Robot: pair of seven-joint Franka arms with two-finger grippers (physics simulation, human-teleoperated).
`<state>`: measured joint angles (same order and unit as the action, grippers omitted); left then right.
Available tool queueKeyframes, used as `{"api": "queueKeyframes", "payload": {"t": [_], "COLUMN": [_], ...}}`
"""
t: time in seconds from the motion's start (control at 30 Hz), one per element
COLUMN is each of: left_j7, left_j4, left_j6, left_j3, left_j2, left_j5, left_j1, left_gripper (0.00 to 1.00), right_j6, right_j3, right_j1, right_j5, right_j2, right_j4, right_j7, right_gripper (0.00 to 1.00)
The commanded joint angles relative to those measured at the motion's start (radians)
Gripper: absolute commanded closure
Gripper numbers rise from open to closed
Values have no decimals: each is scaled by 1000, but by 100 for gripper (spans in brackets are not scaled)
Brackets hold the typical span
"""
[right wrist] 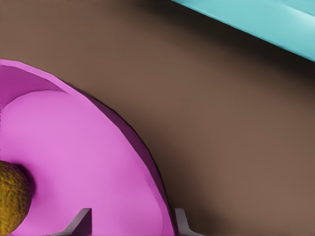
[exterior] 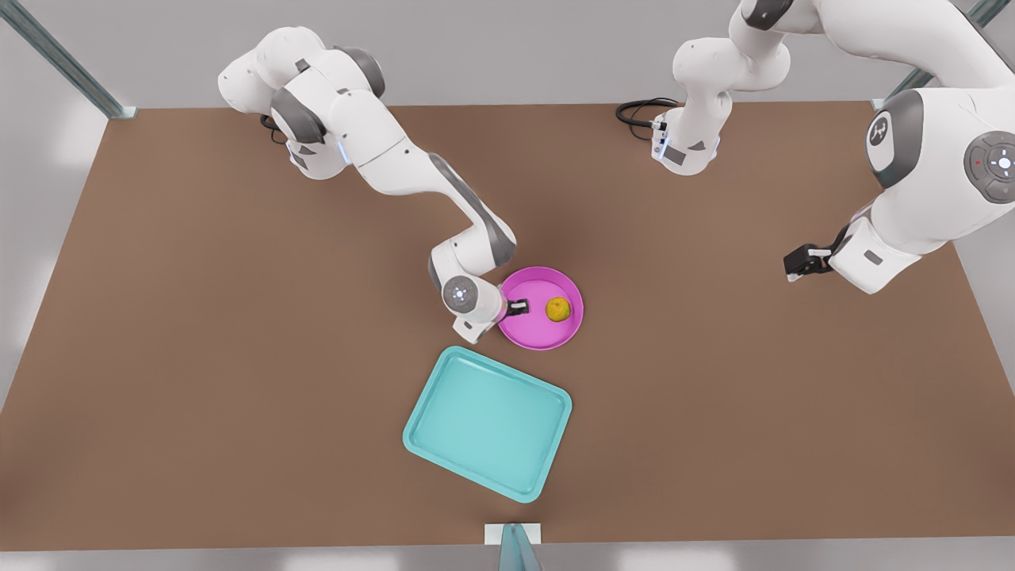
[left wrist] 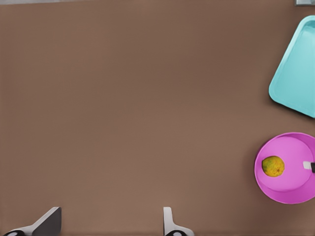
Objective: Place the orange on the plate with the left arm and the plate on the tray with the right arm
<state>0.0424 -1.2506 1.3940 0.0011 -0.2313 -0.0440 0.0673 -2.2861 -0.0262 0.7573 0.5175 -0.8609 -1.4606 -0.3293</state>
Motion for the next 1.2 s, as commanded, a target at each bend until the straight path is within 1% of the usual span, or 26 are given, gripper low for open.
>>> {"api": "queueKeyframes", "payload": {"t": [0.0, 0.03, 0.07, 0.13, 0.33, 0.43, 0.47, 0.53, 0.6, 0.77, 0.87, 0.97, 1.0, 1.03, 1.17], "left_j7": [-64, -64, -64, -65, -67, -68, -68, -61, -58, -62, -62, -62, -62, -62, -68], "left_j4": [2, 2, 2, 2, 2, 3, 3, 5, 7, 5, 5, 5, 5, 5, 5], "left_j6": [0, 0, 2, -1, -1, -1, -7, -4, -9, -6, -3, -4, -4, -3, -6], "left_j3": [0, 0, 0, 0, 0, 2, 22, 22, 19, 19, 19, 19, 19, 19, 17], "left_j2": [1, 1, 1, 3, 3, 3, -3, 0, 17, 12, 12, 12, 12, 12, 13], "left_j5": [0, 0, 0, -2, 0, 4, 41, 46, 44, 46, 46, 46, 46, 46, 46], "left_j1": [-1, -1, 0, 0, -1, -3, -6, -4, -3, -3, -3, -3, -3, -3, -4], "left_gripper": [0, 0, 0, 0, 0, 0, 0, 0, 0, 0, 0, 0, 0, 0, 0], "right_j6": [-10, -10, -10, -9, 0, 0, 0, 0, 0, 2, -12, -12, -13, -30, -35], "right_j3": [0, 0, 0, 0, 8, 6, 6, 5, 3, 3, 2, 3, 5, 5, 6], "right_j1": [-1, -1, -1, -1, -3, -12, -30, -68, -144, -326, -345, -338, -337, -335, -335], "right_j5": [-17, -17, -17, -19, -17, -4, 1, 3, 4, -1, -4, -4, -4, -4, -4], "right_j2": [-1, -7, -13, -14, 2, 69, 100, 151, 189, 169, 92, 74, 71, 65, 68], "right_j4": [2, 3, 8, 9, 31, 39, 39, 37, 43, 92, 154, 154, 154, 152, 154], "right_j7": [-91, -91, -91, -73, -66, -68, -68, -74, -74, -62, -48, -17, -17, -17, -19], "right_gripper": [67, 67, 73, 79, 79, 79, 79, 79, 79, 79, 79, 79, 62, 0, 0]}}
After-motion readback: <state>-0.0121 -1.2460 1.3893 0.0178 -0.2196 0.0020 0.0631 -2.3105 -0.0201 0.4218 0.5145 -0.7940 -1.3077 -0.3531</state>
